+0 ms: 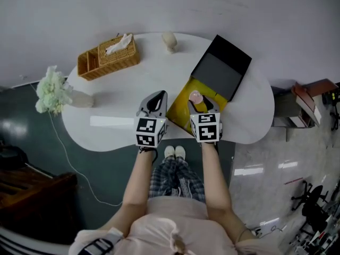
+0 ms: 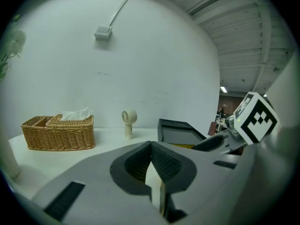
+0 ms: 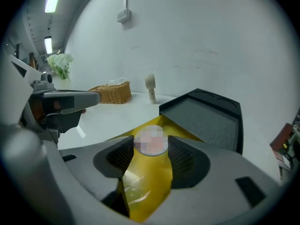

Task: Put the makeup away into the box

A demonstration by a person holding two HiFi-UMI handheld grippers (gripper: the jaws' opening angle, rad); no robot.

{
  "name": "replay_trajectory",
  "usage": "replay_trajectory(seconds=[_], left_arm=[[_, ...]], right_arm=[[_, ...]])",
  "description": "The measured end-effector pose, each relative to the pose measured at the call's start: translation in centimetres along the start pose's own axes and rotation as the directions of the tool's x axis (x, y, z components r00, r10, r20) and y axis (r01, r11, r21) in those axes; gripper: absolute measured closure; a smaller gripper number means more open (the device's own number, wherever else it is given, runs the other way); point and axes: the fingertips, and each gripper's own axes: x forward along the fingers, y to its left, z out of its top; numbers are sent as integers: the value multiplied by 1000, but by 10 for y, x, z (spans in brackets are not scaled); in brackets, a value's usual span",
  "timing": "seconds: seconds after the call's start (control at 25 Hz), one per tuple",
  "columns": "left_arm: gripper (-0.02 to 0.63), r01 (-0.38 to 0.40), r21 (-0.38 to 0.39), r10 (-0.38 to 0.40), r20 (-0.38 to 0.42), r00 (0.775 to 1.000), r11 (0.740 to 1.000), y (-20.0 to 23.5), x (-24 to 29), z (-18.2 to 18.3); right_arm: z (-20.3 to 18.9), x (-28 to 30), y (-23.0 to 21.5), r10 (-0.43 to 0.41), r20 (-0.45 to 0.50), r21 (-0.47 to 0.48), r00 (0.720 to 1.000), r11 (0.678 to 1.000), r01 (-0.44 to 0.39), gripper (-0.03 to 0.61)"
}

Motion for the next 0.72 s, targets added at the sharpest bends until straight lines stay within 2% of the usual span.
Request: replay_trajectory(seconds=[0.36,0.48,0.52,0.56,0.64,0.72], left_arm=[[588,-18,-12,17,-37,999,1000,23,12,-11],[588,-19,-18,19,-41,999,1000,27,14,-11],[588,-20,-19,19,-41,999,1000,28,15,-11],[588,-21,-20,20,-41,999,1000,29,15,-11],[588,-24,-23,23,-41,999,999,32,15,-11],[588,-30,-28,29,-41,999,999,33,14,-11]], right_arm=[[-26,38,3,18,-198,14,980,1000,-16,333],[-30,44,3,32,-223,28,974,999,-26,328],[-29,45,3,36,-214,37,976,999,-28,276],[-26,44,3,38,-199,47,979,998,-29,191],[-18,39,3,38,-158,67,987,997,-28,122],[-13,33,4,44,-133,78,990,996,-34,103]])
